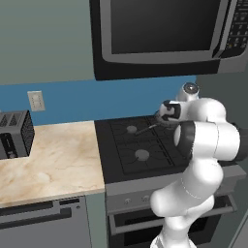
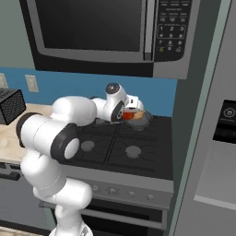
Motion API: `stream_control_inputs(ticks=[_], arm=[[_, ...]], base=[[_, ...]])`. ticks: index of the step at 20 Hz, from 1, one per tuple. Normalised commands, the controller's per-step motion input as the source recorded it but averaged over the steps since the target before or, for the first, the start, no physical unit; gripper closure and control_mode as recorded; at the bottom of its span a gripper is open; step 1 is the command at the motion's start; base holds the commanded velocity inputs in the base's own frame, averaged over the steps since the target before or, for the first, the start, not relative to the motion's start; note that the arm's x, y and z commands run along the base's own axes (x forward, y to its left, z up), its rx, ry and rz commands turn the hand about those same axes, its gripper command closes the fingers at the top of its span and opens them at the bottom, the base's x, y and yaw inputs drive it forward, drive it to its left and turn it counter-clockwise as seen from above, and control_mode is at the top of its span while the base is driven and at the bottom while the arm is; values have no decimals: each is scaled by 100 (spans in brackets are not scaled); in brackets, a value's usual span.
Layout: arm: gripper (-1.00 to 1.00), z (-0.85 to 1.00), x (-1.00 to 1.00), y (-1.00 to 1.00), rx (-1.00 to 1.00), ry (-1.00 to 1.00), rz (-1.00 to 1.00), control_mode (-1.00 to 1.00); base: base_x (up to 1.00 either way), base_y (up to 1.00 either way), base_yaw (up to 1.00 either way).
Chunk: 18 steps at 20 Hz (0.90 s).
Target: Place the pan on the rear right burner on the stove. Then place the tomato and the onion in the pan and turn on the rear right burner.
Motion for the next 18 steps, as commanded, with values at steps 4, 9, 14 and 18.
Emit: stream_control_inputs(ticks=[4, 9, 14, 18], arm=[[100, -18, 31, -29, 0, 0, 0, -100], [100, -18, 38, -15, 0, 0, 0, -100], [100, -30, 31, -1, 0, 0, 0, -100], [100, -30, 30, -1, 0, 0, 0, -100]], base=[[0, 0, 0], [0, 0, 0], [0, 0, 0], [0, 0, 0]])
